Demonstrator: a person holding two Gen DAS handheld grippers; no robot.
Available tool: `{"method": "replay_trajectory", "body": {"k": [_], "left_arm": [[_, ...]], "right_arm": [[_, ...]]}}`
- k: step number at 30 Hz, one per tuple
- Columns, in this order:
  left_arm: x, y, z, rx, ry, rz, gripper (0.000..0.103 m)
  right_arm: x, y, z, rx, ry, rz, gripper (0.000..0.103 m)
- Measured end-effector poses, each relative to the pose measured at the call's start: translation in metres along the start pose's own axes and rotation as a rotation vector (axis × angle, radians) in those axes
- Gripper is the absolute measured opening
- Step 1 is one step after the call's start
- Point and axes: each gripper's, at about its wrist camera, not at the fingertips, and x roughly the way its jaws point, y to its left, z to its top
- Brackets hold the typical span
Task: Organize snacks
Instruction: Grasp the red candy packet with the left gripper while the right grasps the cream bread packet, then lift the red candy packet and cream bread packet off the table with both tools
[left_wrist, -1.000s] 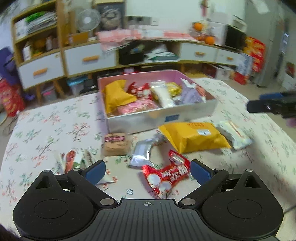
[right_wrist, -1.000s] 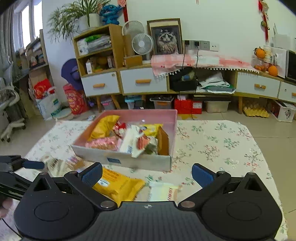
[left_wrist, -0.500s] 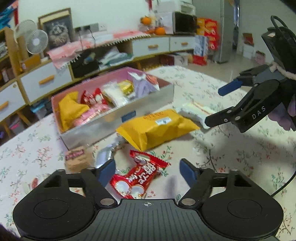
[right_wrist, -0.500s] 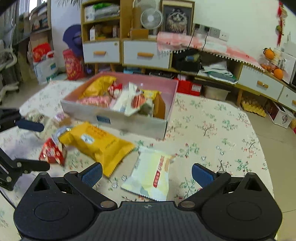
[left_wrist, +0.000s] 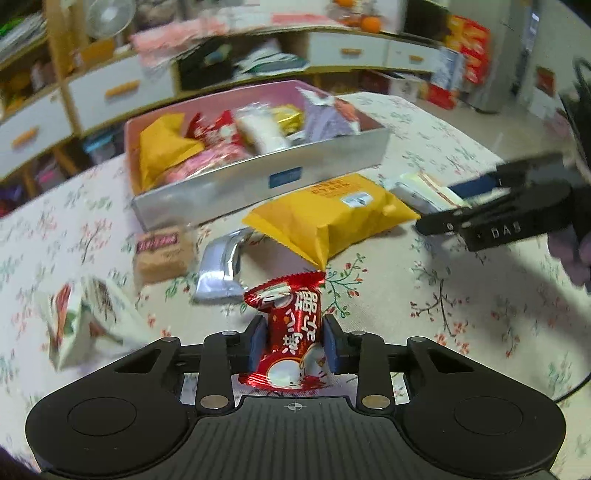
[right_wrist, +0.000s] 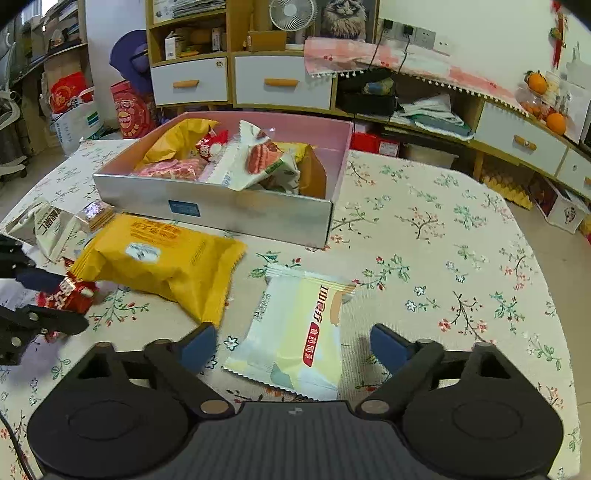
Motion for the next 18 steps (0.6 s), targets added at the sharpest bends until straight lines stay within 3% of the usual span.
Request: {"method": "replay_trajectory", "body": {"k": [2, 5, 18], "left_arm": [[-0.002, 0.002, 0.0, -0.053, 0.005, -0.001, 0.029], [-0.006, 0.005, -0.002, -0.113, 0.01, 0.005, 0.029], [-0.024, 0.002, -0.029, -0.203, -0.028, 0.014, 0.031]], "right_arm": [[0.0, -0.003, -0.001, 0.014, -0.002, 0.019, 0.033], [-0.004, -0.002, -0.002, 0.007, -0.005, 0.025, 0.028], [-0.029, 0.022, -0.021, -0.093, 0.039, 0.168, 0.028]]}}
